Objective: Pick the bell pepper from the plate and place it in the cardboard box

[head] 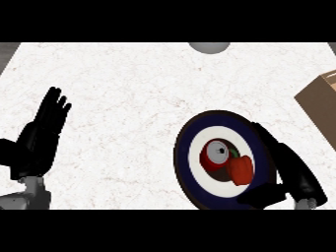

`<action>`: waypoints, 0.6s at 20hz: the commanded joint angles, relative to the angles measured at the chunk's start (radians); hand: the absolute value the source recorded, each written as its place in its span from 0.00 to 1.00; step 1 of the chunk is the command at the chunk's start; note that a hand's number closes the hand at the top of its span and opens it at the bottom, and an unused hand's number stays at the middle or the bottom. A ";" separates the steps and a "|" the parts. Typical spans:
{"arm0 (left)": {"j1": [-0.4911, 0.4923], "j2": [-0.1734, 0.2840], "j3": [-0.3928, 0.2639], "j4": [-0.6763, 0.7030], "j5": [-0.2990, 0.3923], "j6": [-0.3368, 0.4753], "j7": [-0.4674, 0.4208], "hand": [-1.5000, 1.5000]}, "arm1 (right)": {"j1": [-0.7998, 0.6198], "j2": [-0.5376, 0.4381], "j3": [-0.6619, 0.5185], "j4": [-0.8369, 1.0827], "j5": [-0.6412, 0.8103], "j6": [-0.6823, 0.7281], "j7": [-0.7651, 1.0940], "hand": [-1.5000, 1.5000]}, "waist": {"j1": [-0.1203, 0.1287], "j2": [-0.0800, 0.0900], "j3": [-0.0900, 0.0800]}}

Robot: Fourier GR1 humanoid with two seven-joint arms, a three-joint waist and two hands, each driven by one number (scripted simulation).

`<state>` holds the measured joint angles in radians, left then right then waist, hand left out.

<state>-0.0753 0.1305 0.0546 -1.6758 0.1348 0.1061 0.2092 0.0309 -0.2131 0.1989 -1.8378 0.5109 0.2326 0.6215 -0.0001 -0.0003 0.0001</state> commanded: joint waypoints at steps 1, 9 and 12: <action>0.003 -0.036 -0.028 -0.051 -0.030 0.032 0.024 0.50 | -0.048 0.024 -0.034 0.116 0.008 -0.001 -0.065 0.00 | 0.002 0.000 0.000; -0.029 -0.018 0.022 0.006 -0.028 -0.001 0.010 0.50 | 0.035 0.033 -0.039 0.086 0.065 0.008 -0.111 0.00 | -0.001 0.000 0.000; 0.036 -0.044 -0.008 -0.037 -0.032 -0.009 -0.014 0.50 | -0.069 0.033 -0.083 0.164 0.038 0.055 -0.095 0.00 | 0.002 0.000 0.000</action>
<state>-0.0746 0.1008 0.0591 -1.6765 0.1052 0.1055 0.2042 0.0229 -0.1704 0.1657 -1.7270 0.5690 0.2464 0.5383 -0.0001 -0.0003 0.0001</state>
